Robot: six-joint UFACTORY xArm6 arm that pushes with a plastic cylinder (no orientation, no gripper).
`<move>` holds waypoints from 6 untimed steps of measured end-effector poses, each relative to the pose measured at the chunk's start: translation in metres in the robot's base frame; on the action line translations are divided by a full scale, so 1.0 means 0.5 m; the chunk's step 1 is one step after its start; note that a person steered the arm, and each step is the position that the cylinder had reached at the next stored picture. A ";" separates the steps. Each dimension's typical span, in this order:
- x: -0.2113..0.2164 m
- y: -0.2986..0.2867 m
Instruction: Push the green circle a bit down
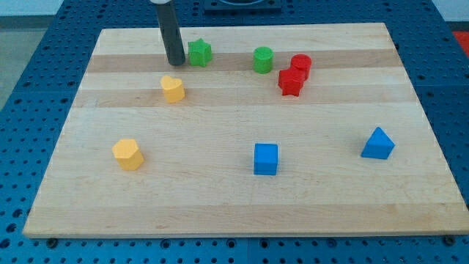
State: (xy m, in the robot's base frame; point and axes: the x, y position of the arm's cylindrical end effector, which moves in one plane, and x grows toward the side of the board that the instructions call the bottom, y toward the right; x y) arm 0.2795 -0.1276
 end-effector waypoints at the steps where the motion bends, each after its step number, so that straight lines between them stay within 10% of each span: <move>1: -0.060 0.111; 4: -0.171 0.447; 6: -0.062 0.331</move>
State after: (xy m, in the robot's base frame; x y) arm 0.2484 0.0377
